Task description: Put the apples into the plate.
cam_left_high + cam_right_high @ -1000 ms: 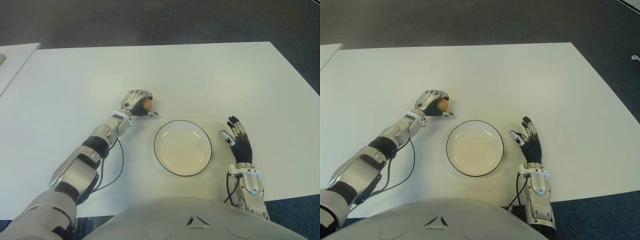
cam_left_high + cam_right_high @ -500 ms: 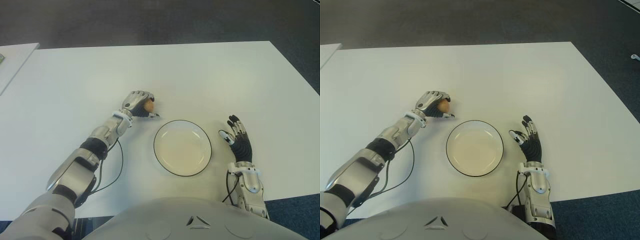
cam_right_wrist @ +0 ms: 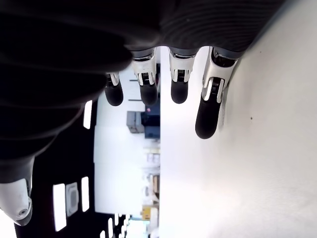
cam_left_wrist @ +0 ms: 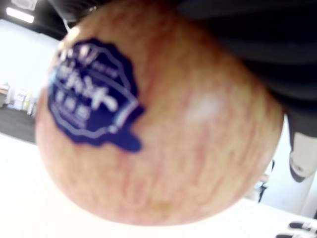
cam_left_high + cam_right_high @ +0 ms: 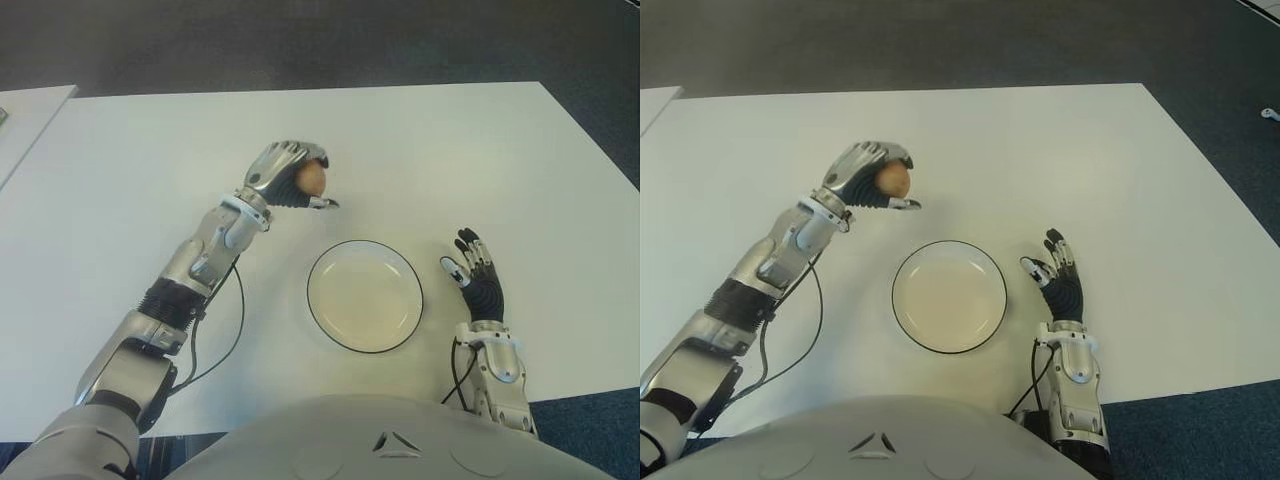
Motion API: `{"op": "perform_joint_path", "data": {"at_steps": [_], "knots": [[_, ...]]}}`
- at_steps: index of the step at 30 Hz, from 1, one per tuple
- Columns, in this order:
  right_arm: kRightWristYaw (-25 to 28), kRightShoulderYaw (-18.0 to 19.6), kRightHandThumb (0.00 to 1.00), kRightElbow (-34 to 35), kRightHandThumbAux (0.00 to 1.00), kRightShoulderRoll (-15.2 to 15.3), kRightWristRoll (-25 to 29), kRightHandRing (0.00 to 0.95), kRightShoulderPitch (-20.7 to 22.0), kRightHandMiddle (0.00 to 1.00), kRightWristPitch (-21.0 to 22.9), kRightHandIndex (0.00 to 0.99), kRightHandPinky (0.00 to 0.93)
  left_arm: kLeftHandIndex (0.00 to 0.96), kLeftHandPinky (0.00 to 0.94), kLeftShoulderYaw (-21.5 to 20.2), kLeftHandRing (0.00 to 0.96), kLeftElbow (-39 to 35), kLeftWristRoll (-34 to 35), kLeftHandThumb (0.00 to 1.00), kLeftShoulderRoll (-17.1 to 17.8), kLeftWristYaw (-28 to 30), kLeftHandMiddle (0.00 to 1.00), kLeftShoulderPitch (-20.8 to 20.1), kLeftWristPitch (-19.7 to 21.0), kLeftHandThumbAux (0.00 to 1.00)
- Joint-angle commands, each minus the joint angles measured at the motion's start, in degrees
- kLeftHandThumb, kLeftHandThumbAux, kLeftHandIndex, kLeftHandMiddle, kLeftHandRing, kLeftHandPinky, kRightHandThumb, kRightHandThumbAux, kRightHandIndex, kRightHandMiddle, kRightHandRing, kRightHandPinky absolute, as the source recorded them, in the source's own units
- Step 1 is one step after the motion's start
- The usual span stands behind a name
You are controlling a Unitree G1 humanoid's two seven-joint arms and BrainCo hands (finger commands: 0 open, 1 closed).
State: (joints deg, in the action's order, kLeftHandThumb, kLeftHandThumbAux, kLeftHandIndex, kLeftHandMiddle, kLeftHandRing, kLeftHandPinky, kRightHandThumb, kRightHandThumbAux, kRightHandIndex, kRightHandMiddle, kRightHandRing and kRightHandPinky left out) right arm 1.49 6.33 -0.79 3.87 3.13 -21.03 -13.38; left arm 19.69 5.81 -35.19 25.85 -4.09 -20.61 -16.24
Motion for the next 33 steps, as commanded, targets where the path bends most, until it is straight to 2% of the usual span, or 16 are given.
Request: {"op": "perform_joint_path", "data": {"at_steps": [1,8,12,17,22,28,33], "knots": [[-0.6,-0.05,0.098,-4.29,0.561,-0.57,-0.66,0.002,-1.52,0.014,3.28,0.0,0.015,0.405,0.803,-2.39,0.848,-2.72,2.03,0.854,0.27,3.09,0.535,0.92,1.03,0.667],[-0.78,-0.15,0.103,-5.34,0.557,-0.62,-1.09,0.017,-1.3,0.031,2.43,0.0,0.036,0.408,0.809,-3.61,0.857,-4.22,0.67,0.856,1.34,4.33,0.535,-1.36,-1.46,0.665],[-0.84,-0.25,0.107,-5.72,0.547,-0.78,-1.17,0.024,-1.32,0.038,1.67,0.0,0.04,0.411,0.821,-2.64,0.865,-9.65,-2.14,0.858,1.23,5.7,0.535,-0.36,-0.92,0.664],[-0.94,-0.43,0.102,-5.89,0.535,-0.88,-1.36,0.019,-1.33,0.037,1.02,0.0,0.028,0.414,0.817,0.13,0.858,-19.6,-6.75,0.858,-0.08,7.26,0.535,5.56,0.22,0.662],[-0.9,-0.56,0.1,-5.94,0.538,-0.82,-1.45,0.02,-1.29,0.039,0.91,0.0,0.035,0.413,0.811,4.09,0.85,-25.62,-9.82,0.857,-2.94,8.85,0.533,11.58,1.99,0.661],[-1.04,-0.67,0.102,-6.14,0.55,-0.97,-1.44,0.031,-1.02,0.053,0.78,0.0,0.045,0.408,0.805,6.91,0.839,-28.47,-10.25,0.856,-4.56,12.37,0.532,15.49,2.17,0.663],[-1.29,-0.97,0.099,-6.22,0.566,-1.27,-1.67,0.033,-0.93,0.051,0.49,0.0,0.048,0.409,0.819,10.07,0.847,-26.75,-14.3,0.856,-5.29,10.49,0.532,17.15,-0.38,0.663]]}}
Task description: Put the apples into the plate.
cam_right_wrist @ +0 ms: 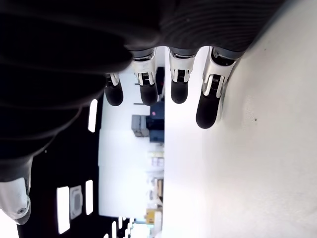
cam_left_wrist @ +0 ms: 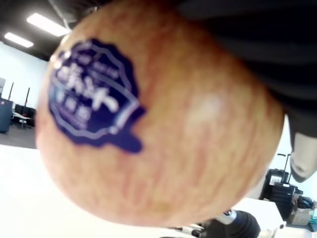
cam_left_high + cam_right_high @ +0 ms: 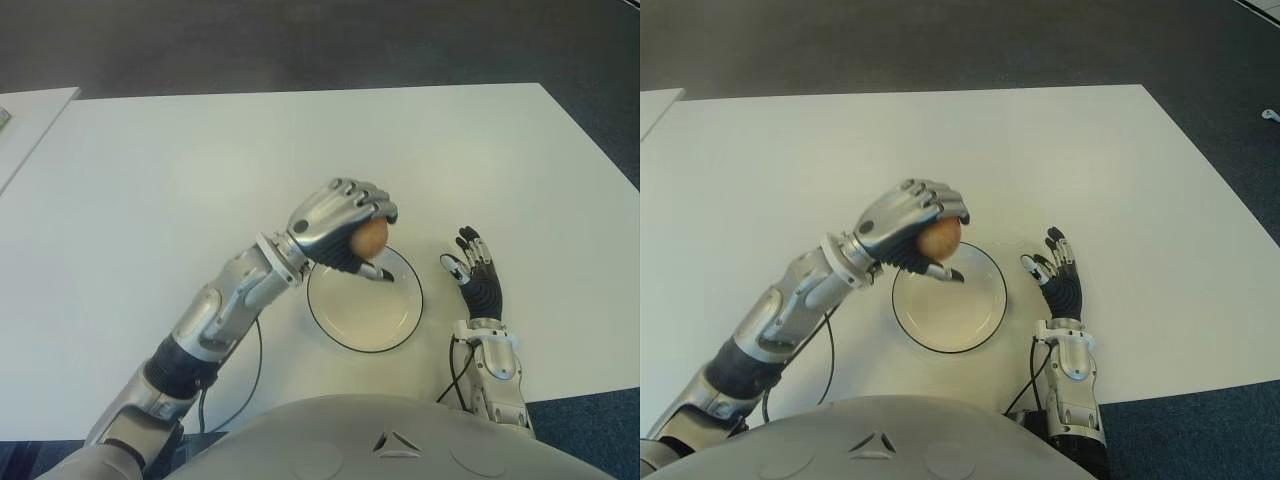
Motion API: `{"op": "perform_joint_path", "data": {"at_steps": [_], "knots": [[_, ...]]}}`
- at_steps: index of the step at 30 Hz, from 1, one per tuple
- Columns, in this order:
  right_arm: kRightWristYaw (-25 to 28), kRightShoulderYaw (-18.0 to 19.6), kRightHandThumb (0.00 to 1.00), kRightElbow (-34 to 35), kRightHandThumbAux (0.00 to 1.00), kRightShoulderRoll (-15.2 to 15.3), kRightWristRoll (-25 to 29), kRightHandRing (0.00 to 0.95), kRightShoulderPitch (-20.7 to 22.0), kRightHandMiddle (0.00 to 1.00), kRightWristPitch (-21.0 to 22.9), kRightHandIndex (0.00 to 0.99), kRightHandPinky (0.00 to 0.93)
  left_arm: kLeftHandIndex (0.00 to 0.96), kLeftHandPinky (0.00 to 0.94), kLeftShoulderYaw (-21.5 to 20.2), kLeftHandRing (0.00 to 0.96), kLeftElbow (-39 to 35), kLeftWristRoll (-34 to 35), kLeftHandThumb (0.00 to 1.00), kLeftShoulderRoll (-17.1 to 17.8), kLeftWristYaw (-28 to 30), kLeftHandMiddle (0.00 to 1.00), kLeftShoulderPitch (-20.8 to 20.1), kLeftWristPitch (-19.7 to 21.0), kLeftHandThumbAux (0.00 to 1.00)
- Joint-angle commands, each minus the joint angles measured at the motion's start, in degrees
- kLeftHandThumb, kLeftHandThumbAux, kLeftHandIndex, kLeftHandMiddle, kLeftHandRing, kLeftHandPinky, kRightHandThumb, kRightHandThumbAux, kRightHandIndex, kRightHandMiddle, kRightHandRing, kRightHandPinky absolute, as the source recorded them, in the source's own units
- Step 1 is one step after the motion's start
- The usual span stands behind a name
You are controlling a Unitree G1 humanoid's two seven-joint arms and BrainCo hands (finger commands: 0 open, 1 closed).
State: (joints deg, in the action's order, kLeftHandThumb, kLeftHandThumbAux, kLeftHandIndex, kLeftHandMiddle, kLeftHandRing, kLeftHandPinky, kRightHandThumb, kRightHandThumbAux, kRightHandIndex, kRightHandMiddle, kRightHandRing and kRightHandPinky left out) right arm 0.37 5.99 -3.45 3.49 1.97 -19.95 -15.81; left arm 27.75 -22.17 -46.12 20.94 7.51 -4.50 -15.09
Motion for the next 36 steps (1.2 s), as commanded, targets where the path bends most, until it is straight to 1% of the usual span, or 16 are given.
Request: {"op": "perform_joint_path", "data": {"at_steps": [1,4,10,15,21,24,29,36], "knots": [[-0.21,-0.71,0.099,-3.58,0.568,-0.99,-0.54,0.032,-2.01,0.05,2.78,0.0,0.049,0.409,0.822,2.82,0.85,1.79,-4.46,0.856,-0.33,-1.72,0.532,1.36,-2.26,0.663],[-0.42,-0.94,0.1,-3.67,0.579,-1.23,-0.68,0.03,-2.02,0.044,2.4,0.0,0.047,0.41,0.833,3.82,0.855,1.94,-6.17,0.856,-0.18,-1.59,0.533,2.57,-2.74,0.662],[-0.98,-1.4,0.098,-3.57,0.571,-1.6,-1.17,0.023,-1.8,0.036,1.93,0.0,0.033,0.411,0.84,4.52,0.855,2.73,-8.16,0.856,-0.01,1.22,0.535,4.47,-0.59,0.662],[-1.33,-1.72,0.093,-3.34,0.56,-1.77,-1.45,0.017,-1.74,0.032,2.22,0.0,0.033,0.409,0.836,4.95,0.851,5.92,-8.92,0.856,0.02,-0.78,0.536,4.49,-1.63,0.662],[-1.92,-2.01,0.1,-3.06,0.568,-2.1,-1.99,0.014,-1.71,0.031,2.27,0.0,0.032,0.408,0.838,4.93,0.852,6.81,-9.14,0.855,0.26,-1.93,0.535,5.04,-2.81,0.663],[-1.96,-2.01,0.102,-2.99,0.569,-2.23,-1.91,0.012,-1.57,0.028,2.26,0.0,0.033,0.408,0.839,5.2,0.853,7.44,-10.18,0.855,0.19,-2.02,0.535,4.98,-2.67,0.663],[-1.65,-2.07,0.099,-3.64,0.567,-2.51,-1.54,0.012,-1.14,0.024,0.81,0.0,0.039,0.409,0.849,5.28,0.861,8.41,-11.58,0.855,0.0,-1.91,0.537,5.13,-2.09,0.662],[-0.88,-2.28,0.093,-3.24,0.576,-2.5,-0.9,0.012,-1.21,0.024,1.27,0.0,0.032,0.41,0.844,4.93,0.862,10.36,-10.42,0.855,-0.3,-2.59,0.537,5.77,-2.37,0.662]]}}
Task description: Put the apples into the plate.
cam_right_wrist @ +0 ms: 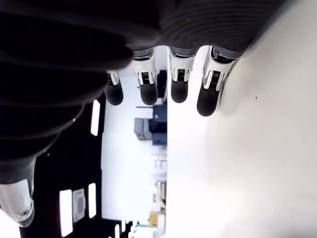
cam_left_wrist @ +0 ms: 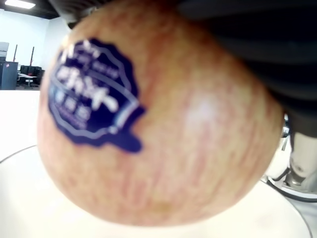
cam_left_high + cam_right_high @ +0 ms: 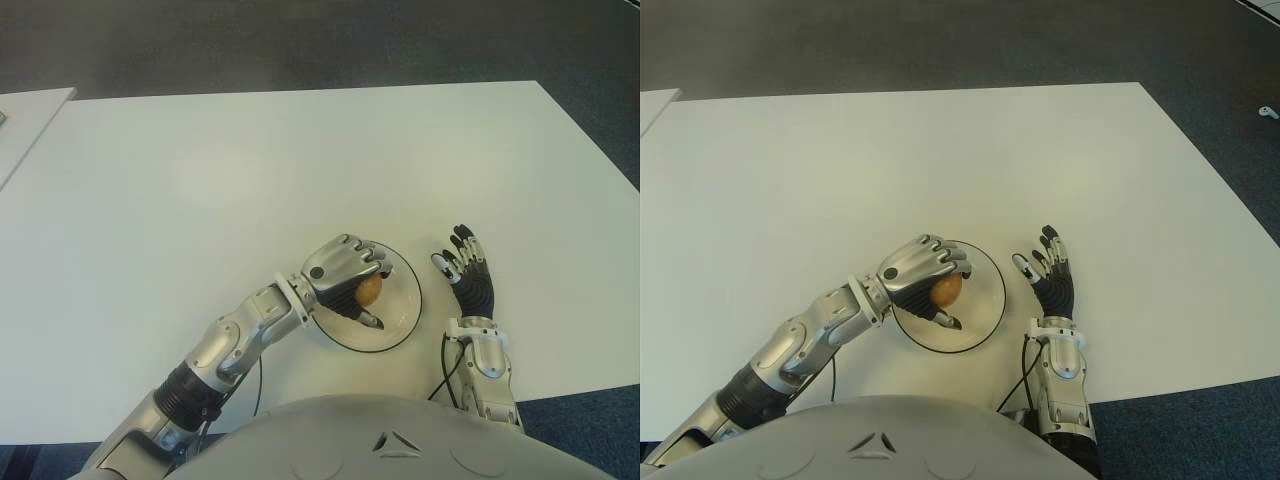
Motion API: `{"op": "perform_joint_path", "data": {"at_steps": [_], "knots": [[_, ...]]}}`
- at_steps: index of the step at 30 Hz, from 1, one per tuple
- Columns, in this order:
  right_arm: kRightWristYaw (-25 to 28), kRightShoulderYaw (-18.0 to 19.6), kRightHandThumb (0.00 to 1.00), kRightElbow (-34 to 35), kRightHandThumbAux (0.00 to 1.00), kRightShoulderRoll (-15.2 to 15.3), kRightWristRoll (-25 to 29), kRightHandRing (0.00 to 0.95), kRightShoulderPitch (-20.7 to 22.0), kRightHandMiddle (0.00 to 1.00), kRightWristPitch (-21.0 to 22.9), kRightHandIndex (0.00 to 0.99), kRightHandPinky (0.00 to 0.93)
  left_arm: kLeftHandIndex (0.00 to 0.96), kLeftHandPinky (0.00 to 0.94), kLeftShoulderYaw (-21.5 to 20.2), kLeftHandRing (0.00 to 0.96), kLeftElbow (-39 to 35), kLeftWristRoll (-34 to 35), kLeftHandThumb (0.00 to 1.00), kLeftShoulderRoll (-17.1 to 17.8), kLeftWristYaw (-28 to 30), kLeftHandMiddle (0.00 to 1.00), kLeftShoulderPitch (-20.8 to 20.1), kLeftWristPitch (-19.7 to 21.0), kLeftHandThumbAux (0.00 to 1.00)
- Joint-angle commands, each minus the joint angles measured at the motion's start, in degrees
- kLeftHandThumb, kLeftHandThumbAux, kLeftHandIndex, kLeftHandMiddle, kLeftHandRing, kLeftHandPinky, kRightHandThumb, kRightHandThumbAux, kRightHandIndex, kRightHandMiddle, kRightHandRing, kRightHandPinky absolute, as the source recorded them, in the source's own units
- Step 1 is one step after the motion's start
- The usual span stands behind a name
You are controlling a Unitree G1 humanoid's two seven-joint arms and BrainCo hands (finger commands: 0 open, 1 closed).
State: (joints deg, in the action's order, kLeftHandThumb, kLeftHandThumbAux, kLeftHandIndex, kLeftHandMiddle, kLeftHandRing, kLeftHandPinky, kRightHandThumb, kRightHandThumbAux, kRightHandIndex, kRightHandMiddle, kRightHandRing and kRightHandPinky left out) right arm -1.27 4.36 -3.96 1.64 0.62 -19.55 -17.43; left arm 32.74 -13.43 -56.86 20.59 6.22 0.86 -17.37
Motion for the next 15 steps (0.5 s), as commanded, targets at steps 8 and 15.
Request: {"op": "perform_joint_path", "data": {"at_steps": [8,15], "knots": [[0.97,-0.81,0.087,-3.56,0.571,-0.69,0.52,0.016,-0.95,0.024,2.17,0.0,0.044,0.407,0.845,0.54,0.86,7.11,-0.55,0.854,-0.41,-2.64,0.535,-1.24,-0.09,0.663],[1.05,-0.9,0.081,-3.8,0.578,-0.63,0.63,0.02,-0.86,0.026,2.1,0.0,0.044,0.405,0.846,1.01,0.859,9.65,-1.0,0.854,-0.76,-3.89,0.534,-1.93,-0.48,0.664]]}}
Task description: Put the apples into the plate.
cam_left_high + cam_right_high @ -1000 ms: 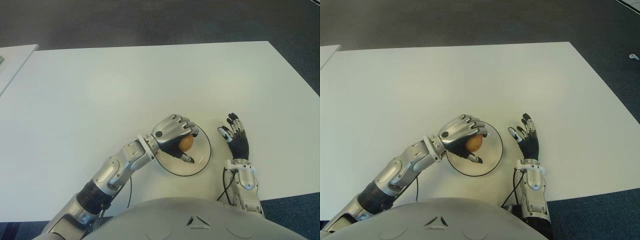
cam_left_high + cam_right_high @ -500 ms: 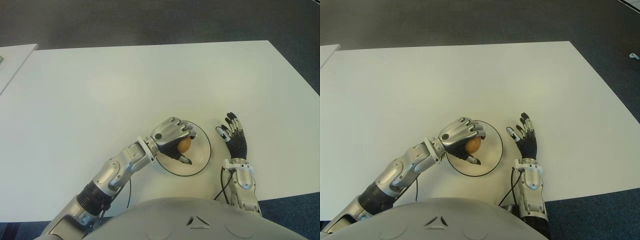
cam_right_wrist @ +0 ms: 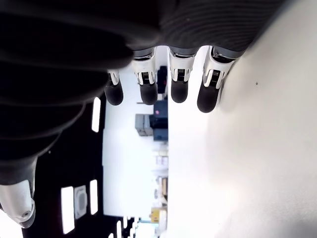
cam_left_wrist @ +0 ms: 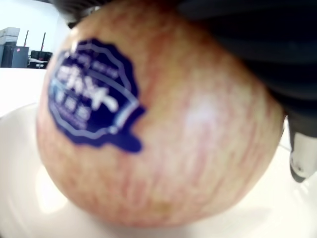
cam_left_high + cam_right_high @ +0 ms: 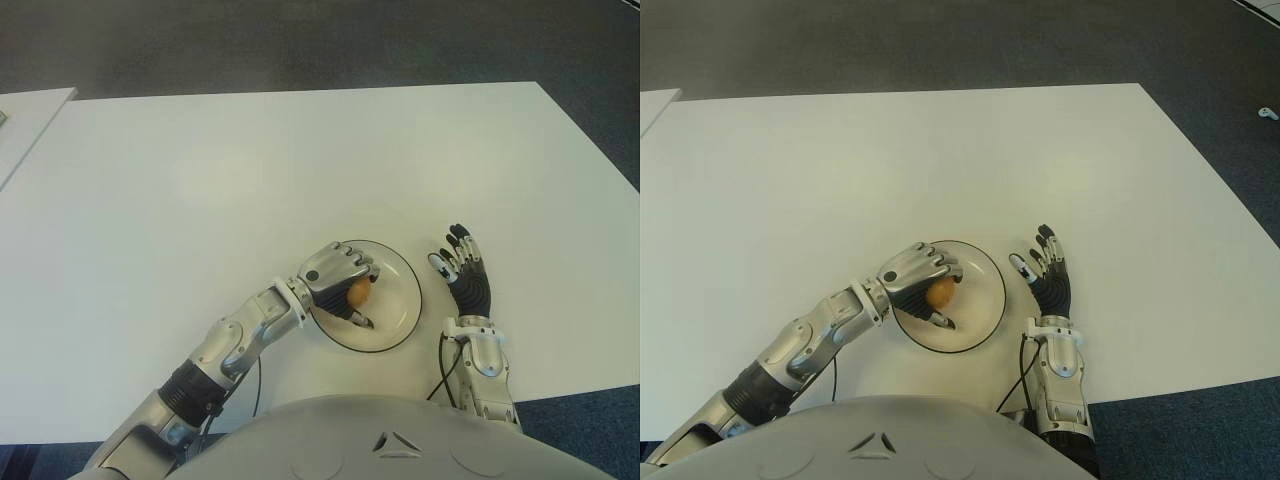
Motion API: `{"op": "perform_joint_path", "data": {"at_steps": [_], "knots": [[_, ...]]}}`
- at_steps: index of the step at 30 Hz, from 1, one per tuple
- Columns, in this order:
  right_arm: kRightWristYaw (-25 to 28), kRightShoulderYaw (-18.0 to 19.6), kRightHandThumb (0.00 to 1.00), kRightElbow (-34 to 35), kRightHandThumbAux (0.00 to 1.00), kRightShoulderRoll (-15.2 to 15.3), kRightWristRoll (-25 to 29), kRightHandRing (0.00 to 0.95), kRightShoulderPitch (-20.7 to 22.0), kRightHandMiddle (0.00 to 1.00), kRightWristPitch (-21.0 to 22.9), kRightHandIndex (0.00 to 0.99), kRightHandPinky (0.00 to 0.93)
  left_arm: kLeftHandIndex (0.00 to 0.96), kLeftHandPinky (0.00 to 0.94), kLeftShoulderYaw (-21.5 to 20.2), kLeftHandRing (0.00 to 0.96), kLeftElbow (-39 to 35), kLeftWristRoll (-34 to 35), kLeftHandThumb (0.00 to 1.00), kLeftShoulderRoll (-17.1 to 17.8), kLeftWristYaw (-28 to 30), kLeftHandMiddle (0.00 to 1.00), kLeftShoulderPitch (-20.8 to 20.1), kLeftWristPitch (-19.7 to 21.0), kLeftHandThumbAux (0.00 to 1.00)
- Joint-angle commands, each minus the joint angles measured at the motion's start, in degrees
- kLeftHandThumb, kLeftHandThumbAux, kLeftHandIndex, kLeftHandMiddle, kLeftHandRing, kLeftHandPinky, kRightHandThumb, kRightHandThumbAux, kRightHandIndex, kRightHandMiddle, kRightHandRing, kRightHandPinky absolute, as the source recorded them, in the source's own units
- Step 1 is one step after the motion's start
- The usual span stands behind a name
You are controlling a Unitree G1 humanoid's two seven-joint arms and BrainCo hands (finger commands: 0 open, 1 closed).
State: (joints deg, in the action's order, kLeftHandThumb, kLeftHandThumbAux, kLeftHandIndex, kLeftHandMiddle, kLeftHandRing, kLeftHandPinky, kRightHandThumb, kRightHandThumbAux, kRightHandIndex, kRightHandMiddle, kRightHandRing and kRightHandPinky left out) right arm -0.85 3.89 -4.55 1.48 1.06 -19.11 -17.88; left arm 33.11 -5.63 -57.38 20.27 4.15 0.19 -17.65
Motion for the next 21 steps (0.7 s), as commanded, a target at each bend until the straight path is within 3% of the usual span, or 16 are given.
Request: {"op": "perform_joint_path", "data": {"at_steps": [1,8,11,13,15,16,17,18,21], "knots": [[0.64,-0.42,0.081,-3.51,0.579,-0.5,0.26,0.02,-1.15,0.025,2.42,0.0,0.043,0.405,0.845,0.63,0.859,2.25,-0.31,0.854,-0.54,-2.21,0.534,-1.27,-0.27,0.664],[1.0,-0.24,0.083,-5.07,0.578,-0.5,0.67,0.015,-0.37,0.021,1.52,0.0,0.041,0.404,0.846,0.44,0.856,2.11,0.73,0.854,-1.33,-3.77,0.535,-0.99,0.16,0.665],[0.9,-0.23,0.082,-5.75,0.573,-0.42,0.44,0.014,0.13,0.023,1.32,0.0,0.034,0.429,0.781,0.03,0.81,2.09,2.88,0.854,-1.77,-4.05,0.578,-0.76,-0.46,0.658],[0.84,-0.25,0.082,-6.01,0.572,-0.39,0.34,0.013,0.39,0.024,1.38,0.0,0.03,0.43,0.667,-0.14,0.736,3.51,4.47,0.762,-2.13,-5.27,0.666,-0.52,-1.32,0.678],[0.75,-0.28,0.082,-6.33,0.572,-0.48,0.3,0.013,0.64,0.024,1.43,0.0,0.031,0.429,0.585,-0.24,0.652,4.36,5.39,0.73,-2.1,-6.03,0.625,-0.25,-1.88,0.686],[0.72,-0.3,0.081,-6.43,0.574,-0.51,0.3,0.014,0.72,0.024,1.47,0.0,0.035,0.398,0.494,-0.26,0.543,4.72,5.71,0.61,-2.05,-6.36,0.54,-0.16,-2.09,0.607],[0.69,-0.36,0.081,-6.65,0.574,-0.59,0.27,0.015,0.88,0.023,1.51,0.0,0.036,0.387,0.461,-0.31,0.504,5.01,5.92,0.566,-1.99,-6.52,0.509,-0.11,-2.17,0.578],[0.67,-0.39,0.08,-6.8,0.575,-0.63,0.26,0.015,0.98,0.022,1.52,0.0,0.039,0.339,0.37,-0.34,0.405,5.19,6.05,0.472,-1.95,-6.62,0.422,-0.1,-2.22,0.526],[0.73,-0.44,0.077,-7.32,0.578,-0.71,0.3,0.016,1.35,0.02,1.44,0.0,0.042,0.229,0.231,-0.39,0.248,5.59,6.21,0.32,-1.75,-6.47,0.27,-0.33,-2.28,0.455]]}}
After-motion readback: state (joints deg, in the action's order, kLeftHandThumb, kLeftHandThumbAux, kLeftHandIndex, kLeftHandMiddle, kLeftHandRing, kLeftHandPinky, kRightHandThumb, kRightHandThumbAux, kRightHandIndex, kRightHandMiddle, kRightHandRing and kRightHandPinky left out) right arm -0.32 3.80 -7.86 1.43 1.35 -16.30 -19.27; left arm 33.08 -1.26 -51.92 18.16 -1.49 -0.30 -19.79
